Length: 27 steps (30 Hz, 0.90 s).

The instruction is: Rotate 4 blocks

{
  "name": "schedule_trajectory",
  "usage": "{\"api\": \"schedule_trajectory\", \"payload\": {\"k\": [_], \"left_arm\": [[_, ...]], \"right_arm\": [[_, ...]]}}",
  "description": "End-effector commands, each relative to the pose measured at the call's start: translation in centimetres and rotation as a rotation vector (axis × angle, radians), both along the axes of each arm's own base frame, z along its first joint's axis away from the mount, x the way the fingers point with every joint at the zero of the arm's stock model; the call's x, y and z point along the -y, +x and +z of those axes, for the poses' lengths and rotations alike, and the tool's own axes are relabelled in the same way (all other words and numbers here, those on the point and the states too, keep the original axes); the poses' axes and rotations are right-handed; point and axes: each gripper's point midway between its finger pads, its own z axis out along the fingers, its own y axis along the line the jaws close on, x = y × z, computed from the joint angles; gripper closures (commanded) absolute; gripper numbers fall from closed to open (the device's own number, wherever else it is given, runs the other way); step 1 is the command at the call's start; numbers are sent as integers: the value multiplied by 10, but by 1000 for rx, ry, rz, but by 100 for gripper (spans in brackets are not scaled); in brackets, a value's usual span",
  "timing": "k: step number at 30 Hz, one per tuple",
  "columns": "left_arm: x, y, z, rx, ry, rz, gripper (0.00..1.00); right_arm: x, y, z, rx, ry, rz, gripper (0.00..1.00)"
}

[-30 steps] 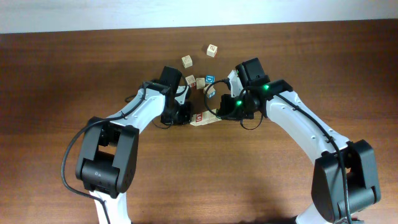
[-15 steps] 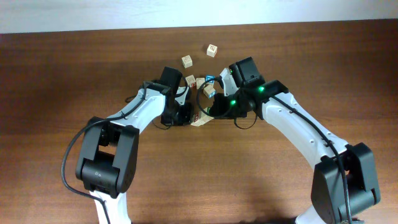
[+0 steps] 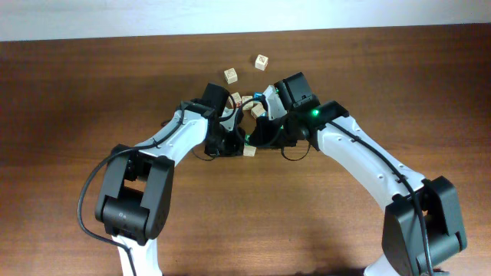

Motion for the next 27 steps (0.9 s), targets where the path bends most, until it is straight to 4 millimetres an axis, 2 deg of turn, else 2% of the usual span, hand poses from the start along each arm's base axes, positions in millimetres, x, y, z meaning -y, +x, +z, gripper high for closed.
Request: {"api": "schedule_trajectory", "payload": {"k": [1,5,8,13,17,27], "left_arm": [[-20,19,3,44,27,36,100],[-48,33,3,47,27,109,100],[-59,38,3,47,28,138,100],[-60,38,3,46,28,140,100],[-60,38,3,46,28,140,100],[-60,38,3,46,28,140,100]], "right_arm": [[6,0,-20,-25,-63,-23,96],[6,2,-21,-18,-63,-26,96],[6,6,-22,-2,-67,-31,96],[5,10,-31,-4,-72,-32,96],[3,14,-28,13,-65,-33,96],[-1,25,-10,61,-57,-23,96]]}}
